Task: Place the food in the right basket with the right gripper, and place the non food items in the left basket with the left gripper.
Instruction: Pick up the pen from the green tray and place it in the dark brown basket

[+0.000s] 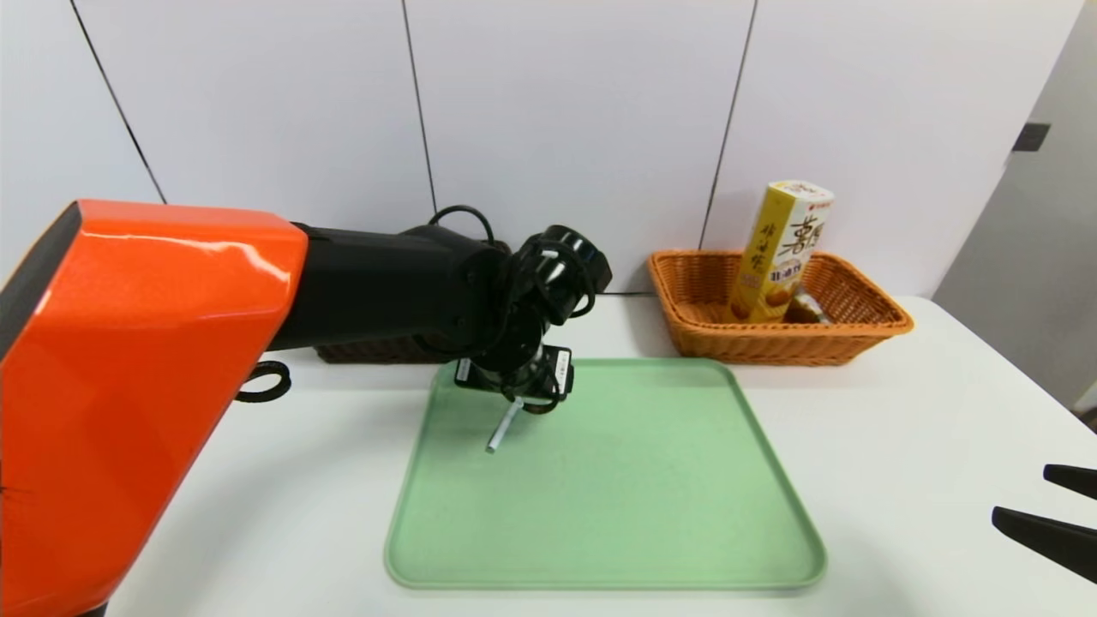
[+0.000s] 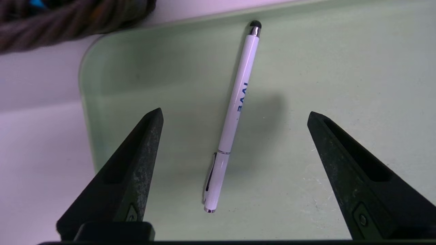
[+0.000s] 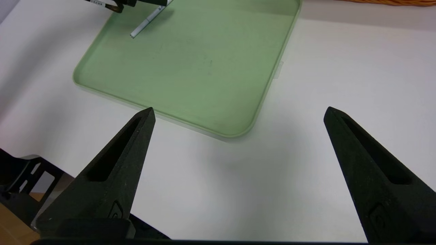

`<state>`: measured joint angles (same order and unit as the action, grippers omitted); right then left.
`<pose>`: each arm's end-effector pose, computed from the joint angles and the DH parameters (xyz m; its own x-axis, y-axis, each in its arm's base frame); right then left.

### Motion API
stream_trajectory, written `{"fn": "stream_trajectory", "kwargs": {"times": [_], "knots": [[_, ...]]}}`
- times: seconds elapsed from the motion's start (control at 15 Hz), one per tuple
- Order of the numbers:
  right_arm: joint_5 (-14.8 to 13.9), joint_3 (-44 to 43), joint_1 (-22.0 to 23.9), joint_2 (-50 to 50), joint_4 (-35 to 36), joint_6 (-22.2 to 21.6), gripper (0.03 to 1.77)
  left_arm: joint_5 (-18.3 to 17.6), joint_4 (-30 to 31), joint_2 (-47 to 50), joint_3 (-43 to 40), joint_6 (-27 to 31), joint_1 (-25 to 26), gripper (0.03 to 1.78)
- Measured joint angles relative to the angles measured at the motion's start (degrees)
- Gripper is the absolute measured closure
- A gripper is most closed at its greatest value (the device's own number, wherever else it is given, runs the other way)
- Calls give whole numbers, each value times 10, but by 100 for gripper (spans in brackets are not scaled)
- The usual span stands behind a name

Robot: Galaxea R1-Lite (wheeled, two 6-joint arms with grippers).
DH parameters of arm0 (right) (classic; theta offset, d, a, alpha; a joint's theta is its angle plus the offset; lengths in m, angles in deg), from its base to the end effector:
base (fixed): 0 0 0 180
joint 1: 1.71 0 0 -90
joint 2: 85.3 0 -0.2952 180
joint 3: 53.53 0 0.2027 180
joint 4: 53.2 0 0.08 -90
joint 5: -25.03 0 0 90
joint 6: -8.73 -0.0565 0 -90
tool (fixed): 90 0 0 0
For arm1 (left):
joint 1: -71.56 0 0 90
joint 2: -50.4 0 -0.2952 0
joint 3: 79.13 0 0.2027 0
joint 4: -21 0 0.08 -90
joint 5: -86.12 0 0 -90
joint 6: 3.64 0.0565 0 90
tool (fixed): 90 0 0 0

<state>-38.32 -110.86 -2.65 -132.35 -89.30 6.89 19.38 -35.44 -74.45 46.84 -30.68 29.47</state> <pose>0.1153 0.0272 0.1954 0.7971 0.4617 -0.3893 -0.4042 0.8868 0.2242 0.3462 -0.2827 0.1377 0.6526 -0.0573 -0.7555 0.1226 0.9920 0.0306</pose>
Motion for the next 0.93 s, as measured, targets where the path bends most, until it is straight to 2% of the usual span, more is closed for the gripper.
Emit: {"fn": "stream_trajectory", "kwargs": {"times": [0.47, 0.93], "knots": [[-1, -1, 0, 0, 0, 0, 9, -3, 2, -33, 0, -18, 10, 19], [-3, -1, 0, -1, 0, 0, 9, -43, 1, -33, 1, -31, 15, 19]]}}
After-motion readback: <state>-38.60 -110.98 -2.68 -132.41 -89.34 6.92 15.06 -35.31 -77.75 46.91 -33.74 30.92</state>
